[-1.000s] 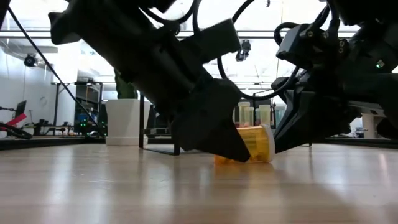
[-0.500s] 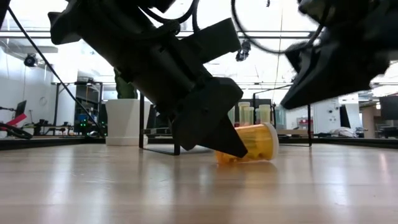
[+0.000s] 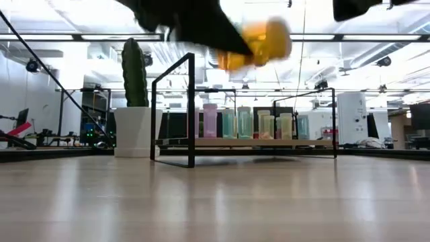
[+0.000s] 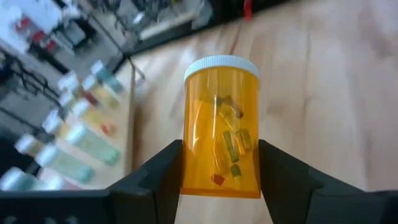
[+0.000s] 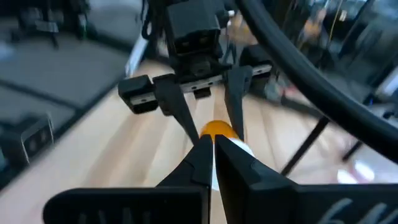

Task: Pick and place medicine bottles onto shelf by color
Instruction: Put the orange pill bottle on the shelf aligned with the other orange pill bottle

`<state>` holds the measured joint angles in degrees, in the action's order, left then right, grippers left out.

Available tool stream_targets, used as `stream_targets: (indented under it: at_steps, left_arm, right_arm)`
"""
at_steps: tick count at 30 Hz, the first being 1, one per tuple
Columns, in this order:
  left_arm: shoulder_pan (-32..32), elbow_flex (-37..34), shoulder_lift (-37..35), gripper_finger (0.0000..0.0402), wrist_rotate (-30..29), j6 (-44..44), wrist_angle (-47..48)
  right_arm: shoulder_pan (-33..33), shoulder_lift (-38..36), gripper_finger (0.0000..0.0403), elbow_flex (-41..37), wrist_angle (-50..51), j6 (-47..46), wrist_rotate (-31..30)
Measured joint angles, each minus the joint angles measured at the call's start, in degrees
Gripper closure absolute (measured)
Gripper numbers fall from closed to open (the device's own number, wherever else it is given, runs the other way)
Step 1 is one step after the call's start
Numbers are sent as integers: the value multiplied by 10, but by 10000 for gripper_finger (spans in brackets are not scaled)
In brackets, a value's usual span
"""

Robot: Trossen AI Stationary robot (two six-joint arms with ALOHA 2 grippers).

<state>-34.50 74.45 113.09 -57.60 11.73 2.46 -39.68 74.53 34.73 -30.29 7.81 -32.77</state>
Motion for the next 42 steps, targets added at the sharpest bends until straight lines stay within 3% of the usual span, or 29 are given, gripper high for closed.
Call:
stream_targets:
  at_steps: [2, 5, 8, 11, 15, 25, 30, 35, 42]
  left_arm:
    - [-10, -9, -25, 237, -2, -42, -36]
    - [-27, -47, -64, 238, 11, -149, -175]
    - [-38, -107, -91, 238, 72, -235, -337]
    - [-39, -168, -104, 238, 106, -256, -461]
    - [-39, -219, -109, 238, 118, -273, -555]
    - [-39, -242, -109, 238, 117, -271, -580]
    - [-37, -239, -109, 238, 110, -271, -582]
    - [-37, -239, -109, 238, 101, -271, -581]
    - [-37, -239, -109, 238, 101, -271, -581]
  right_arm:
    - [-1, -3, 394, -22, -74, 28, 2]
    - [-1, 6, 394, -43, -165, 68, 2]
    - [-1, 23, 394, -47, -195, 90, 10]
    - [-1, 38, 392, -42, -212, 82, 23]
    - [-1, 56, 363, -20, -209, 35, 28]
    - [1, 64, 194, 60, -187, 63, 27]
    - [10, 100, 132, 100, -179, 65, 20]
    - [10, 131, 111, 128, -181, 63, -22]
    - [17, 171, 125, 161, -180, 67, -58]
